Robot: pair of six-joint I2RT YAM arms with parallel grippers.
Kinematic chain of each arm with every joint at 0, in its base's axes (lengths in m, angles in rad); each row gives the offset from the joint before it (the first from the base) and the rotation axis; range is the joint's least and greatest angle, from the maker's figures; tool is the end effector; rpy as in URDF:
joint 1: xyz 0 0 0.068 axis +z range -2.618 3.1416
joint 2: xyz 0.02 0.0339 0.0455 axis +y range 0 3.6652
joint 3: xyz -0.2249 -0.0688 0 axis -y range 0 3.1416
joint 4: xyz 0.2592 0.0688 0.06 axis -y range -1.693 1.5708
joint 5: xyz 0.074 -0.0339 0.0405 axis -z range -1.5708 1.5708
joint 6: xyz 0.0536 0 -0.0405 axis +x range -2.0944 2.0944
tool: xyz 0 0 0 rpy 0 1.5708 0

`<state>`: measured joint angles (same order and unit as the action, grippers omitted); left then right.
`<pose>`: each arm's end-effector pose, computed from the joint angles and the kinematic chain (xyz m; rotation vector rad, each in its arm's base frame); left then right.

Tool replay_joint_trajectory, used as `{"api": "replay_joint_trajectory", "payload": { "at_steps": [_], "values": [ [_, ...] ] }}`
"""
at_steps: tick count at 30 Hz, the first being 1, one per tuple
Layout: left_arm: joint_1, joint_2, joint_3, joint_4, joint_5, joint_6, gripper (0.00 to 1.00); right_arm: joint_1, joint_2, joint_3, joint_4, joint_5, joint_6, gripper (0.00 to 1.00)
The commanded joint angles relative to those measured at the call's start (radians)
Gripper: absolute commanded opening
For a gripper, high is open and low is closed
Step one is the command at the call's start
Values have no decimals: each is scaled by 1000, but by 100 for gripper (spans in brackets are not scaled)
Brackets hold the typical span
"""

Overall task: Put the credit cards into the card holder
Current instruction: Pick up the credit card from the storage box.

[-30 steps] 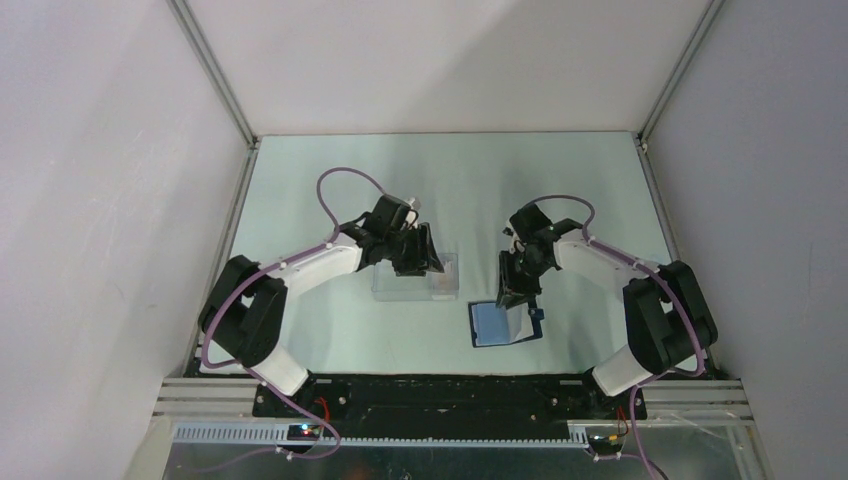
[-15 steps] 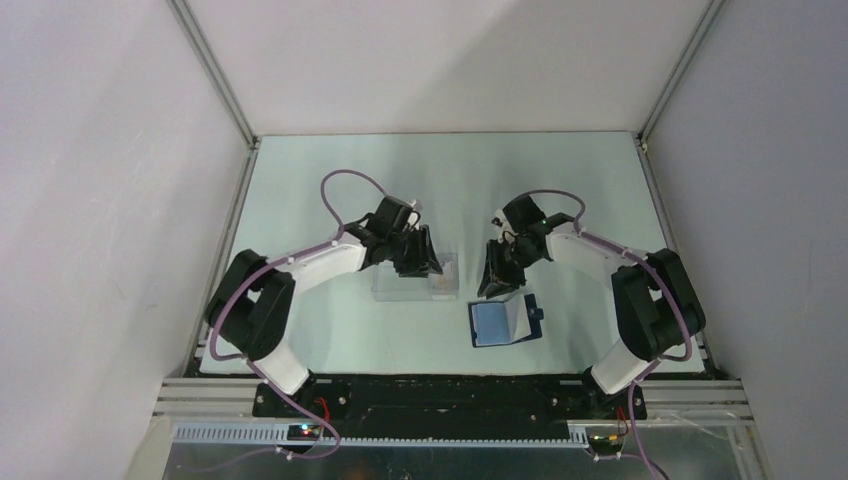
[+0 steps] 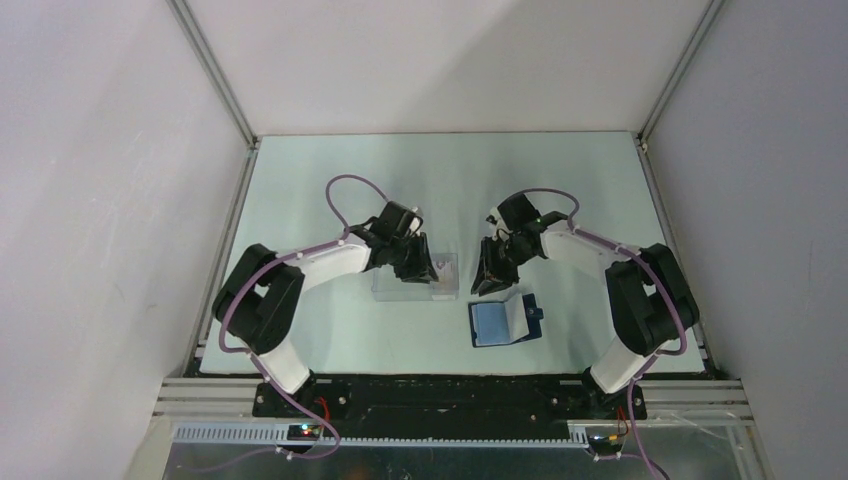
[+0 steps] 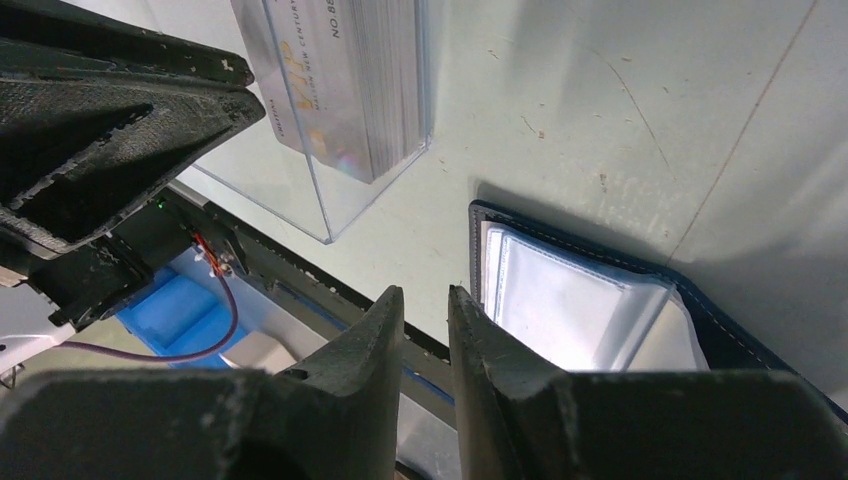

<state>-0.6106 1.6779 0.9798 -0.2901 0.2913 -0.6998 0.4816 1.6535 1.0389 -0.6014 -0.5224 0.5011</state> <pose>0.2780 -0.2134 0.1118 -0.0018 2.7398 -0.8184 0.2772 0.1751 0.1242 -0.1119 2.9322 0.9387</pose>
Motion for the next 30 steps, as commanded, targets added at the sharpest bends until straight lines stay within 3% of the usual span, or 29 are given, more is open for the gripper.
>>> {"api": "replay_joint_trajectory", "payload": {
  "at_steps": [1, 13, 23, 30],
  "values": [
    [-11, 13, 17, 27, -10, 6, 28, 11, 13, 45, 24, -21, 18, 27],
    [-28, 9, 31, 26, -15, 7, 4, 21, 23, 63, 24, -32, 23, 25],
    [-33, -7, 44, 28, -6, 3, 6, 28, 24, 72, 26, -40, 27, 25],
    [-37, -30, 39, 26, -9, 8, 16, 32, 27, 73, 25, -41, 26, 25]
  ]
}}
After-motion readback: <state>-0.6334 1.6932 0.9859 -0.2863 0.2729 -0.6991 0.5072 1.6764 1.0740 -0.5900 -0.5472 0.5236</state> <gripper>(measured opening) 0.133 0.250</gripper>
